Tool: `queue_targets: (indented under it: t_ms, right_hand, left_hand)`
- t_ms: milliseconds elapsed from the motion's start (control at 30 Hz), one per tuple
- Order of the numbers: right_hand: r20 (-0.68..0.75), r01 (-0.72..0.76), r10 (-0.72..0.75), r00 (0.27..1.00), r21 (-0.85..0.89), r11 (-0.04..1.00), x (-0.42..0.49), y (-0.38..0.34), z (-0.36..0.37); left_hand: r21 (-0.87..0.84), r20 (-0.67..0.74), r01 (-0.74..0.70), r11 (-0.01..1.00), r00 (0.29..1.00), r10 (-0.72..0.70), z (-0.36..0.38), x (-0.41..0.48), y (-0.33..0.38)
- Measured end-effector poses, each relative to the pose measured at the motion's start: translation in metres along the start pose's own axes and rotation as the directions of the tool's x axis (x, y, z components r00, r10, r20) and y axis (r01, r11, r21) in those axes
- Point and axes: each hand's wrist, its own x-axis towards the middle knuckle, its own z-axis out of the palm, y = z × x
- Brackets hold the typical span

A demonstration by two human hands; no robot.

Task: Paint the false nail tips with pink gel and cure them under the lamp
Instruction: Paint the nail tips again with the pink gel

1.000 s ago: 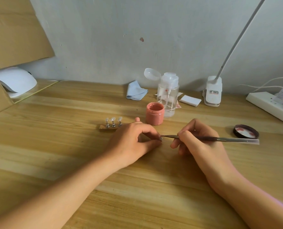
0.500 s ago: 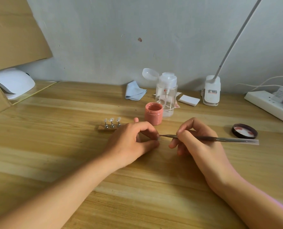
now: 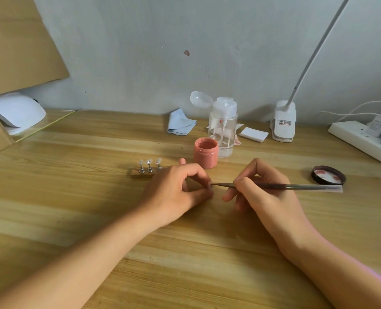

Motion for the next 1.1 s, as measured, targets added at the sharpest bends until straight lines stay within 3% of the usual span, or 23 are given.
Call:
queue_targets:
  t_ms: [700, 833, 967, 1033, 1100]
  right_hand:
    - [-0.023, -0.020, 0.021, 1.000, 0.008, 1.000, 0.000, -0.002, 0.001]
    - [-0.126, 0.062, -0.052, 0.991, 0.072, 0.995, -0.001, 0.000, 0.000]
    - [-0.167, 0.229, -0.245, 0.955, -0.106, 0.968, -0.004, -0.001, -0.003]
    - [-0.155, 0.231, -0.252, 0.955, -0.143, 0.963, -0.003, -0.004, -0.004]
    - [-0.148, 0.185, -0.192, 0.970, -0.056, 0.981, 0.001, -0.008, -0.002]
  left_hand:
    - [-0.021, -0.012, -0.008, 1.000, 1.000, 0.007, 0.000, 0.000, 0.000]
    - [-0.054, -0.017, -0.003, 0.999, 1.000, 0.002, 0.001, 0.000, -0.003]
    - [-0.048, -0.012, -0.017, 0.999, 1.000, 0.016, 0.001, 0.000, -0.003]
    - [-0.049, -0.015, -0.022, 0.999, 1.000, 0.022, 0.000, 0.000, -0.004]
    - [-0.056, -0.022, -0.017, 0.998, 1.000, 0.016, 0.001, 0.001, -0.006]
